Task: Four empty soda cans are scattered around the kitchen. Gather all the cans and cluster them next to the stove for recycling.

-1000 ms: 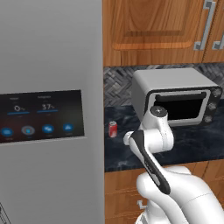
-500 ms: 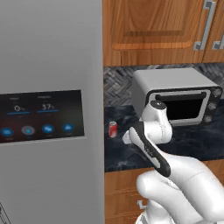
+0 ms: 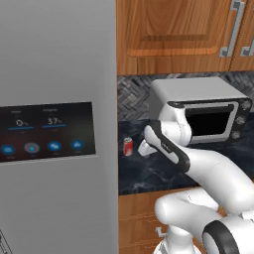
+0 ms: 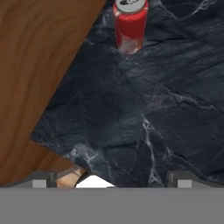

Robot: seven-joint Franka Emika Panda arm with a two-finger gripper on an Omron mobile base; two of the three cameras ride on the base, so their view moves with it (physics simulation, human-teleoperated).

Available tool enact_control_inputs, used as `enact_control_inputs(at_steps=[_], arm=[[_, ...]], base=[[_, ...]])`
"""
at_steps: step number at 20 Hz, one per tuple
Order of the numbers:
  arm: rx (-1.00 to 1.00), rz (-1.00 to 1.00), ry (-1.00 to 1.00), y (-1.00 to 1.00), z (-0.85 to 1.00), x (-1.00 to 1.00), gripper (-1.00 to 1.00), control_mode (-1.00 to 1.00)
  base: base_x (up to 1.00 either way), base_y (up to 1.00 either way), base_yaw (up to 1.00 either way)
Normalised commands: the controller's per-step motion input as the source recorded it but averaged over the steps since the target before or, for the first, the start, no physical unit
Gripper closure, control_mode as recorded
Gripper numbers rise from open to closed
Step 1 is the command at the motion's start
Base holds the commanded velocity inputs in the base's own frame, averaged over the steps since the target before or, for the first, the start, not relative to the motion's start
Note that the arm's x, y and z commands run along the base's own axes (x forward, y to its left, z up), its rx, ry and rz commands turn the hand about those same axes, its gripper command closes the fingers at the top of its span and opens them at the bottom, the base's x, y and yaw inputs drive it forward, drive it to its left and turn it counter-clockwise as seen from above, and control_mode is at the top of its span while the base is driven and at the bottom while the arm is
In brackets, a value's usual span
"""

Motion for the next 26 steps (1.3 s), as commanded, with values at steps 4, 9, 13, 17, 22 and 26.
enact_control_inputs(at_steps=[4, 9, 13, 17, 22, 26], arm=[[-0.06, 0.06, 0.10, 0.12, 0.12, 0.16, -1.00, -1.00], [-0.07, 0.20, 0.01, 0.07, 0.03, 0.02, -1.00, -1.00], [-0.05, 0.27, -0.08, 0.02, 0.00, 0.11, -1.00, -1.00], [0.00, 0.33, -0.12, 0.00, 0.00, 0.01, -1.00, -1.00], [0.02, 0.20, -0.06, 0.00, 0.00, 0.09, -1.00, -1.00], [0.08, 0.09, 0.00, 0.00, 0.03, 0.12, -1.00, -1.00]], base=[[0.00, 0.00, 0.00], [0.00, 0.00, 0.00], [0.00, 0.00, 0.00], [0.00, 0.00, 0.00], [0.00, 0.00, 0.00], [0.00, 0.00, 0.00]])
